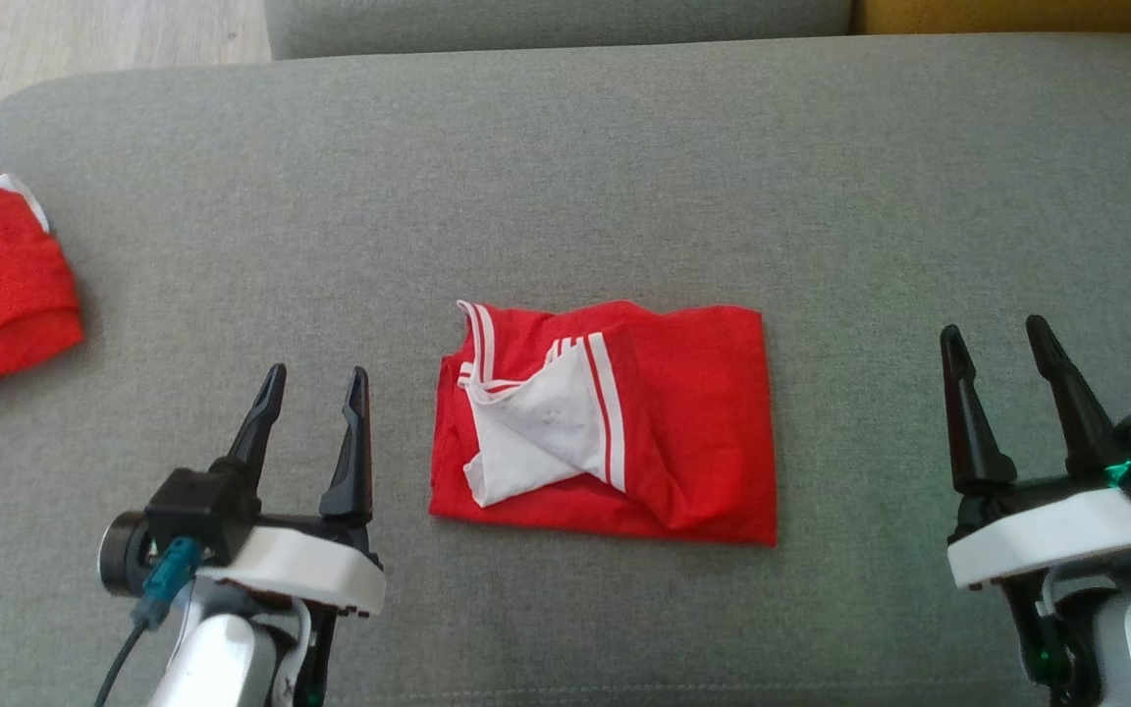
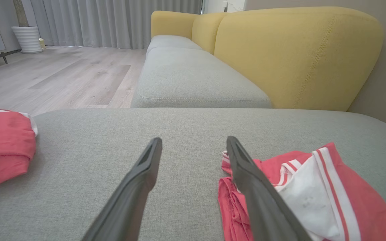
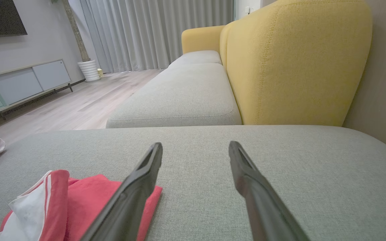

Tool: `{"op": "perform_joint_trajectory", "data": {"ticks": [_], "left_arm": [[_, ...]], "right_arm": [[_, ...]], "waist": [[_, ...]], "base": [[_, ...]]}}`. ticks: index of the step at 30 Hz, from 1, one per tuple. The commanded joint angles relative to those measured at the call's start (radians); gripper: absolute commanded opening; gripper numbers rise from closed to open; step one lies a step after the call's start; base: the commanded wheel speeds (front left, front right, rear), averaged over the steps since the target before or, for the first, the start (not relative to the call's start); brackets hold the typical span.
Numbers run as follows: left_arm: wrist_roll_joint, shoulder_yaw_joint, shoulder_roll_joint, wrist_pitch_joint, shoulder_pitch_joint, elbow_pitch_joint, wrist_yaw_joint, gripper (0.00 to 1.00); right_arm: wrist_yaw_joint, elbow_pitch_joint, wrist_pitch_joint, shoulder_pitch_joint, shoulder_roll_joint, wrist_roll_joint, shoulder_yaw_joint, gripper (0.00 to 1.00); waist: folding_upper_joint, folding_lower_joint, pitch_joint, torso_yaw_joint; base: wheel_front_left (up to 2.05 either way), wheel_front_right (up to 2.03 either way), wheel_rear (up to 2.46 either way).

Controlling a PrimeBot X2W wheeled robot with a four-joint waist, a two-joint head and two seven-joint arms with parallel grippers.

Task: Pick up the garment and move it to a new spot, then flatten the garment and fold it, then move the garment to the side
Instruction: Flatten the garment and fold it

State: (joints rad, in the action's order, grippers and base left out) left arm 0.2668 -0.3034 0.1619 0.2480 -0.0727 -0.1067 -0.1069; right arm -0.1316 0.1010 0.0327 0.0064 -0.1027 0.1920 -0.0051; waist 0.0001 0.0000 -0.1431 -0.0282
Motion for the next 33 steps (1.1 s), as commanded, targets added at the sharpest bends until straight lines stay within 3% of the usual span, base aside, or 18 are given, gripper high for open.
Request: {"op": "perform_joint_trajectory", "data": {"ticks": [1, 7, 8, 9, 10, 18, 29, 33], "left_arm": [[0.001, 0.035, 0.02, 0.005, -0.031, 0.034, -0.008, 1.0], [0.003, 0.032, 0.021, 0.006, -0.036, 0.036, -0.01, 1.0], [0.003, 0.032, 0.022, 0.006, -0.036, 0.037, -0.01, 1.0], [0.003, 0.03, 0.022, 0.007, -0.037, 0.037, -0.01, 1.0], [0.003, 0.029, 0.021, 0.007, -0.039, 0.038, -0.01, 1.0], [0.003, 0.019, 0.02, 0.008, -0.069, 0.039, -0.003, 1.0], [0.005, 0.003, -0.002, 0.011, -0.108, 0.026, 0.007, 1.0], [0.005, 0.003, -0.009, 0.012, -0.112, 0.021, 0.008, 1.0]], "right_arm": [[0.001, 0.037, 0.002, -0.02, -0.003, -0.001, 0.017, 1.0], [0.001, 0.03, 0.007, -0.029, -0.002, -0.004, 0.02, 1.0], [0.001, 0.028, 0.007, -0.031, -0.001, -0.004, 0.02, 0.95], [0.001, 0.024, 0.01, -0.032, -0.002, -0.004, 0.019, 0.41], [0.001, 0.019, 0.014, -0.034, -0.002, -0.002, 0.018, 0.0], [0.001, -0.074, 0.027, -0.101, -0.009, 0.012, 0.079, 0.0], [0.001, -0.447, -0.045, -0.318, 0.047, 0.118, 0.392, 0.0], [0.001, -0.521, -0.078, -0.36, 0.051, 0.179, 0.516, 0.0]], "waist": [[-0.0001, 0.0, -0.001, -0.001], [-0.0001, 0.0, -0.006, -0.004], [-0.0001, 0.0, -0.007, -0.005], [-0.0001, 0.0, -0.009, -0.007], [-0.0001, 0.0, -0.011, -0.009], [-0.0001, 0.0, -0.039, -0.037], [-0.0001, 0.0, -0.084, -0.102], [-0.0001, 0.0, -0.092, -0.118]], "base": [[0.0, 0.0, 0.0], [0.0, 0.0, 0.0], [0.0, 0.0, 0.0], [0.0, 0.0, 0.0], [0.0, 0.0, 0.0], [0.0, 0.0, 0.0], [0.0, 0.0, 0.0], [0.0, 0.0, 0.0]]}}
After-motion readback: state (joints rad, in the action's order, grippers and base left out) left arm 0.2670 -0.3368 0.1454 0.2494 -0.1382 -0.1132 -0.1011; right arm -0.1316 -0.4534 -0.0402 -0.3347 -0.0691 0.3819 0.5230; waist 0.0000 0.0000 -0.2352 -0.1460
